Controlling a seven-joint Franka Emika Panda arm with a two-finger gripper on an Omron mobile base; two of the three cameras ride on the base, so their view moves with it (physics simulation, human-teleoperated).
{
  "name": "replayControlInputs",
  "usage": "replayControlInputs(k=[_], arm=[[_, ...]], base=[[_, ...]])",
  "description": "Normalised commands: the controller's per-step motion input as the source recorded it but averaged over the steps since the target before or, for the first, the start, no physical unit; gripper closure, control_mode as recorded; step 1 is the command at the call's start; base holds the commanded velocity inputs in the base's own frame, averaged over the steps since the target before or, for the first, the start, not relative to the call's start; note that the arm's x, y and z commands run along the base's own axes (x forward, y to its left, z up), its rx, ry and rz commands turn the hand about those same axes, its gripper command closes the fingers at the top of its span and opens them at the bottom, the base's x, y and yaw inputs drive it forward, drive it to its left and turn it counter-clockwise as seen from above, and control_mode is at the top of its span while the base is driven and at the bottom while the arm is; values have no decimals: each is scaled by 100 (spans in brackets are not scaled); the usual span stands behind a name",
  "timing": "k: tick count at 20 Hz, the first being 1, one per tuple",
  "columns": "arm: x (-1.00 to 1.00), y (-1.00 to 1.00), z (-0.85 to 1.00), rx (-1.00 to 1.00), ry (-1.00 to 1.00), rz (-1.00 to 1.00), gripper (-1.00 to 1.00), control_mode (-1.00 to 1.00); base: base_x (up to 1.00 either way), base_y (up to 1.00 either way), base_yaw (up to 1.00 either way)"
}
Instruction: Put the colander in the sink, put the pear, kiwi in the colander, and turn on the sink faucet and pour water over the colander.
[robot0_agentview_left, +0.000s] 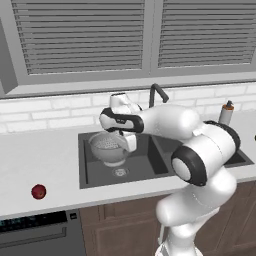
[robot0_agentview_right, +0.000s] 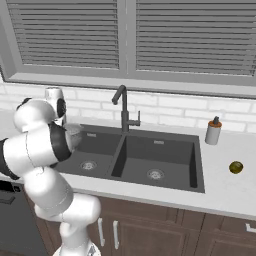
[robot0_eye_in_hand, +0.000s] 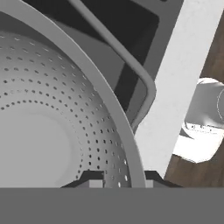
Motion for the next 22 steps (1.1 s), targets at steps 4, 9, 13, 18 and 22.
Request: replayControlInputs(k=[4, 9, 13, 18, 22], arm=[[28, -56, -18, 0, 30, -8, 100, -100], [86, -21, -36, -8, 15, -1, 100, -100], [73, -2, -48, -26, 0, 0, 100, -100], [72, 1, -42, -23, 0, 0, 100, -100], [52, 1, -39, -10, 0, 0, 100, -100]], base=[[0, 0, 0], [0, 0, 0], [0, 0, 0], [0, 0, 0], [0, 0, 0]])
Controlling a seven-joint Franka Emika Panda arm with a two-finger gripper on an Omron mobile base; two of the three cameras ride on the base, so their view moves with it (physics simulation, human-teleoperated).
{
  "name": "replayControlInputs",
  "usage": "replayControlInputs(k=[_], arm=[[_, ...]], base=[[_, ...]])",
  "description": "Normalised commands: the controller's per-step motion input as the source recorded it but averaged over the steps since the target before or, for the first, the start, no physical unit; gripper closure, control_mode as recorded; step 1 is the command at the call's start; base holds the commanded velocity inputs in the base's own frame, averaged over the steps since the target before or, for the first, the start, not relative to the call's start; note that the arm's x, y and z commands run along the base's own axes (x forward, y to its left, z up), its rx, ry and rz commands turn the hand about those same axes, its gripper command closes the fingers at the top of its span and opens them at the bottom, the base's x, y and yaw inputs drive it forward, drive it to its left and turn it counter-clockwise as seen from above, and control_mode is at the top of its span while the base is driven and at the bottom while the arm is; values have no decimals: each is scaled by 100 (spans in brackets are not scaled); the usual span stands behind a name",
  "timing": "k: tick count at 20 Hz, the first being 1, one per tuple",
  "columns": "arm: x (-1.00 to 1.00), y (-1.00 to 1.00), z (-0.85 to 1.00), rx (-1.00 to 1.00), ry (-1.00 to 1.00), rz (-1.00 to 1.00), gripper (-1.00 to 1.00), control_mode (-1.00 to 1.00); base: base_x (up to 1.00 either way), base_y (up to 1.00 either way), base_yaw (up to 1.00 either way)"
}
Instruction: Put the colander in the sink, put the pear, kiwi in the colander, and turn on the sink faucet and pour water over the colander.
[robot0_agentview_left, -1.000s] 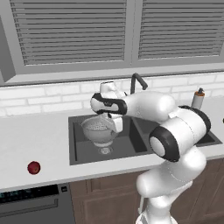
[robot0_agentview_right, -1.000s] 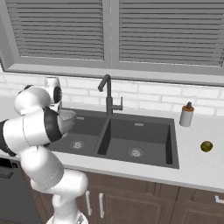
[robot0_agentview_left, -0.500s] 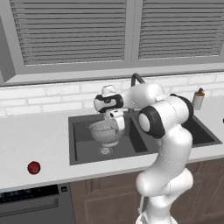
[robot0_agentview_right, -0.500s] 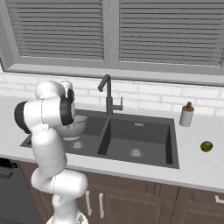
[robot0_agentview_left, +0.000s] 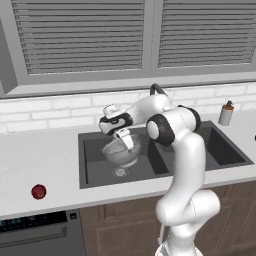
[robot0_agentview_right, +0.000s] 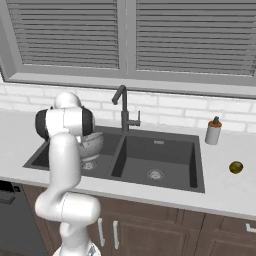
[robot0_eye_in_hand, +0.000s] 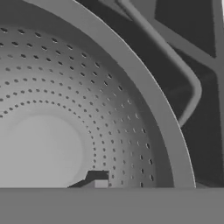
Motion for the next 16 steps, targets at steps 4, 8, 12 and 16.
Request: replayControlInputs(k=[4, 8, 12, 16], arm=[[36, -1, -43, -1, 0, 1, 100, -100], [16, 0, -52, 0, -1, 4, 100, -100], [12, -9, -37, 4, 0, 2, 100, -100], [-9, -16, -37, 6, 2, 0, 100, -100]], base=[[0, 0, 0], [0, 0, 0], [0, 0, 0], [0, 0, 0]])
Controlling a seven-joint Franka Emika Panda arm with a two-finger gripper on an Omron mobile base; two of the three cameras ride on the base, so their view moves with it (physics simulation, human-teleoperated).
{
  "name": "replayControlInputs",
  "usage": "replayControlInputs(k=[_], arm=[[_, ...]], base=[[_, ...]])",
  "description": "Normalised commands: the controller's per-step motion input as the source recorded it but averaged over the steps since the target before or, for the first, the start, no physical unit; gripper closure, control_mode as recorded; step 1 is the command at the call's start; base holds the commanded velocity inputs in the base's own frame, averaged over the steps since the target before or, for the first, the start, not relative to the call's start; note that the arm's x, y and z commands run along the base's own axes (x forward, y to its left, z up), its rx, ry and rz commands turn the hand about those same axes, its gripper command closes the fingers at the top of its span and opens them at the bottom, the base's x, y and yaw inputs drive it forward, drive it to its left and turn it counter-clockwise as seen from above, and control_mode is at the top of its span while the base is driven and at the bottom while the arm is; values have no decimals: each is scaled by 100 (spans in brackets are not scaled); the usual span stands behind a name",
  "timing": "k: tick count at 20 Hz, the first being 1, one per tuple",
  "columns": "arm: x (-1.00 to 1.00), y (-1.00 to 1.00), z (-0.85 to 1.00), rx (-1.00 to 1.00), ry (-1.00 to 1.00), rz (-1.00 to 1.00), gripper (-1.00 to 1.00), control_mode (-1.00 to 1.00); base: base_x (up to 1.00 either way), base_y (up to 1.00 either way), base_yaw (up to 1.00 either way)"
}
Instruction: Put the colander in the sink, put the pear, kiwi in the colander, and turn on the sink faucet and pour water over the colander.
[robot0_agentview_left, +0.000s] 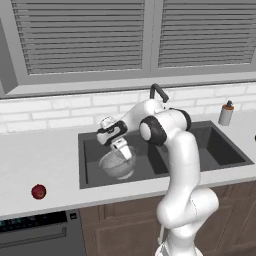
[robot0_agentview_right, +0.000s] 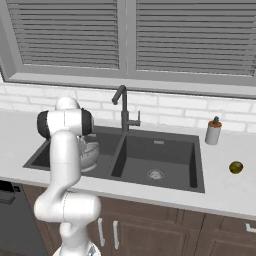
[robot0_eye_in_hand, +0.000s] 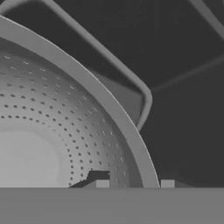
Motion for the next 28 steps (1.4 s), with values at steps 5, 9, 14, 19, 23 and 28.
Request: replayControlInputs(k=[5, 9, 14, 19, 23, 28], arm=[[-15, -4, -23, 5, 2, 0, 100, -100], [1, -15, -13, 0, 0, 0, 100, -100], [-2, -30, -19, 0, 0, 0, 100, -100], [-15, -28, -20, 0, 0, 0, 100, -100], [-2, -29, -8, 0, 1, 0, 100, -100], [0, -22, 0, 1, 6, 0, -100, -100]], base=[[0, 0, 0], [0, 0, 0], [0, 0, 0], [0, 0, 0], [0, 0, 0], [0, 0, 0]])
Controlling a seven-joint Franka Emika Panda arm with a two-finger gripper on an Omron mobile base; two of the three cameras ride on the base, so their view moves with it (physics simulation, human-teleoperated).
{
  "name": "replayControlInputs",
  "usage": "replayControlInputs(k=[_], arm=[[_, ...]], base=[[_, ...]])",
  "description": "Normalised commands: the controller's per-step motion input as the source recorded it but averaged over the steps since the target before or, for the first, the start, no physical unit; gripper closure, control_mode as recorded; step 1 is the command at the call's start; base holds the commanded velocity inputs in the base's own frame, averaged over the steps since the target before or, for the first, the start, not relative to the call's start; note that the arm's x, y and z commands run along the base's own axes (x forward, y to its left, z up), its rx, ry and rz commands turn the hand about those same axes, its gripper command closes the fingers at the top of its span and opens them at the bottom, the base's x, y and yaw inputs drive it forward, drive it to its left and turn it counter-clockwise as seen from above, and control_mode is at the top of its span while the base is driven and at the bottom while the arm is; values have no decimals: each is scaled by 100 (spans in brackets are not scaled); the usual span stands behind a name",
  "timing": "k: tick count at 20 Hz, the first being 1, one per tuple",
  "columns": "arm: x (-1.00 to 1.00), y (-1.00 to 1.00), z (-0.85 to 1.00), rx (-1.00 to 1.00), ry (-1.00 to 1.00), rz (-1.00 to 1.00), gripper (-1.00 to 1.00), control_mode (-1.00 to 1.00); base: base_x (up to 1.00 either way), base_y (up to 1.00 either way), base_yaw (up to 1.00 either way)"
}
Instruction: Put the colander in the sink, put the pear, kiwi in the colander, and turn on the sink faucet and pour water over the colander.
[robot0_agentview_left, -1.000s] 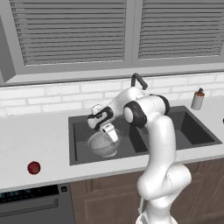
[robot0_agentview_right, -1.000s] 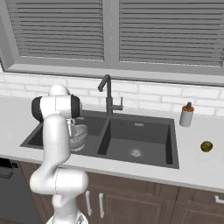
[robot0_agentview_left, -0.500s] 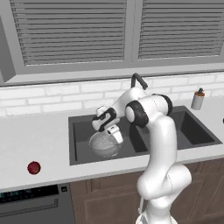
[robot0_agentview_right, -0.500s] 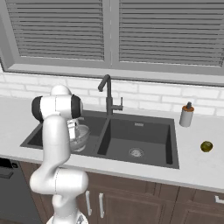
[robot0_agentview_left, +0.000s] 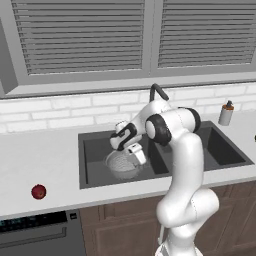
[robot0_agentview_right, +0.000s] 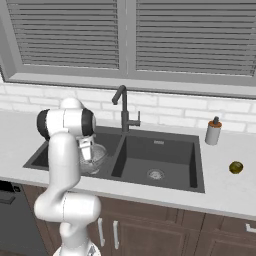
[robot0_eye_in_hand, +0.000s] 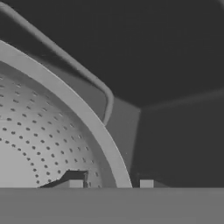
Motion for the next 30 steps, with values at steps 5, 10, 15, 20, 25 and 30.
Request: replayControlInputs(k=[5, 10, 15, 20, 25, 30], arm=[[-20, -4, 12, 1, -1, 11, -100, -100], [-26, 1, 34, 4, -6, 20, -100, -100], [-17, 12, 59, 0, -18, 34, -100, -100], [-39, 17, 59, 3, -30, 36, -100, -100], [-43, 23, 55, 24, -17, 24, -100, -100], [-30, 16, 66, 33, -1, 21, -100, -100]], base=[[0, 0, 0], [0, 0, 0], [0, 0, 0], [0, 0, 0], [0, 0, 0], [0, 0, 0]])
